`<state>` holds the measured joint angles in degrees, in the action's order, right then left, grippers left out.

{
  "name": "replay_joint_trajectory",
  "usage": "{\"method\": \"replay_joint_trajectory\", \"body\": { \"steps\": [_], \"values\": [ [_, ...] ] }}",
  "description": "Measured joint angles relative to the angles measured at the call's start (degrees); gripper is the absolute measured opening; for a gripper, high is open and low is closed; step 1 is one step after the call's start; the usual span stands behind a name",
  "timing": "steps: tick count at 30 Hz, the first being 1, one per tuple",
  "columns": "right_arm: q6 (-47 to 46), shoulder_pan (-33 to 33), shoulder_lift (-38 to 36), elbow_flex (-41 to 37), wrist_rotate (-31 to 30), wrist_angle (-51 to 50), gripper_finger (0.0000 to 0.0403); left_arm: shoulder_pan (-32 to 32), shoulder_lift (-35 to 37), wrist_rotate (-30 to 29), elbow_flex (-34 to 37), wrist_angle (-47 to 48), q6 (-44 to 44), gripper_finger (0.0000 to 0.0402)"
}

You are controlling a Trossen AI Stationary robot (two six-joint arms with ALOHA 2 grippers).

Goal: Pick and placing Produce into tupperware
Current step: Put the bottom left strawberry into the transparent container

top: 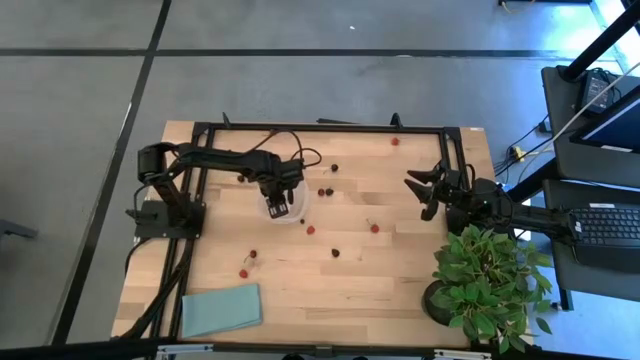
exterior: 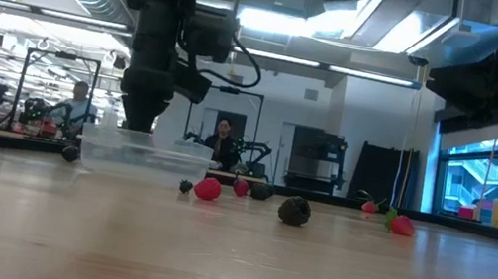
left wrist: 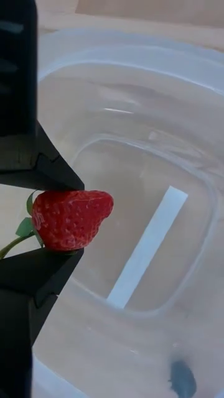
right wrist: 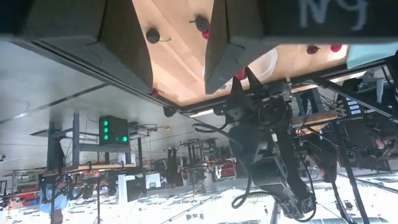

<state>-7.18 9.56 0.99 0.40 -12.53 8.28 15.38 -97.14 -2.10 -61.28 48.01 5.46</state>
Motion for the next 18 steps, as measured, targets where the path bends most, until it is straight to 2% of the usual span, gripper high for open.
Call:
{"method": "replay_joint_trajectory", "body": {
  "steps": [12, 18],
  "values": [
    [0.0, 0.0, 0.0, 0.0, 0.0, -0.18, 0.0149, 0.0, 0.02, -0.25, 0.0, -0.04, 1.89, 0.0132],
    [0.0, 0.0, 0.0, 0.0, 0.0, -0.18, 0.0149, 0.02, 0.04, -6.17, 0.0, 0.18, 8.07, 0.0155]
  ]
}}
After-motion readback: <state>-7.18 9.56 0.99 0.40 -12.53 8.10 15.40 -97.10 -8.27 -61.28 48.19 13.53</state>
